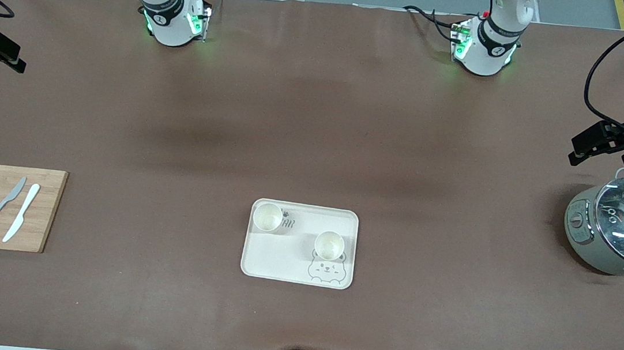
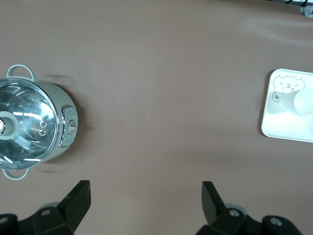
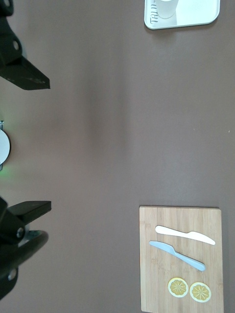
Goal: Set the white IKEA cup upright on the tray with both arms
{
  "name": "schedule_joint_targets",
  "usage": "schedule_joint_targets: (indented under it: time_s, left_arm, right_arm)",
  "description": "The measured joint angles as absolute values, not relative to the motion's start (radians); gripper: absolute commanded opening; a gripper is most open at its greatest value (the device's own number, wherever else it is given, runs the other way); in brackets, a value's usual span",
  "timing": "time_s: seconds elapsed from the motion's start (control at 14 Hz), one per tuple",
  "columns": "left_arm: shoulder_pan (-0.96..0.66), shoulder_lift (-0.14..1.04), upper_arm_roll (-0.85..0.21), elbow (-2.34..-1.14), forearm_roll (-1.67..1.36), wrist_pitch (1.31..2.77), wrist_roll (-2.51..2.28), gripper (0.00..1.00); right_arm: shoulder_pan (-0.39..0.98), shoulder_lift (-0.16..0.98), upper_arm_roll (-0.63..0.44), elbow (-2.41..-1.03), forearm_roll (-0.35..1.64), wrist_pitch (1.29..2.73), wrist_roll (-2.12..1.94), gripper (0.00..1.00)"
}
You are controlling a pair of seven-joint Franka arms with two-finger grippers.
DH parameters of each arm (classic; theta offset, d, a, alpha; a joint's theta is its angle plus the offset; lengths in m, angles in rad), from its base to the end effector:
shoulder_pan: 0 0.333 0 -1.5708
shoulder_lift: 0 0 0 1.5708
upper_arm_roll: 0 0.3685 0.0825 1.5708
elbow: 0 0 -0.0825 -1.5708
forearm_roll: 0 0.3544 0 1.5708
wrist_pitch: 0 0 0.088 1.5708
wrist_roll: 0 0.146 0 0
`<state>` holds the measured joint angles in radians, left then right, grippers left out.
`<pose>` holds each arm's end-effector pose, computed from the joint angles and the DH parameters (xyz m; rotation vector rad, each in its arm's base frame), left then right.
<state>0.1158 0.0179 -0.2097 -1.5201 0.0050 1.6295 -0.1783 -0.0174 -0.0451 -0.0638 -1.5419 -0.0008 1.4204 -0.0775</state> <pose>0.5392 -0.0488 0.6569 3.1244 0.1321 0.1427 0.4881 -0.0408 0.6610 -3.1312 0.0057 0.1192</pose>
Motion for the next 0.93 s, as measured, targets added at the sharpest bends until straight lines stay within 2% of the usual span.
schedule_joint_targets:
  time_s: [0.93]
  left_arm:
    - [0.116, 0.018, -0.212, -1.52, 0.005, 1.631, -0.178, 1.0]
  right_arm:
    - [-0.018, -0.045, -0.07, -1.546, -0.001, 1.42, -0.041, 1.0]
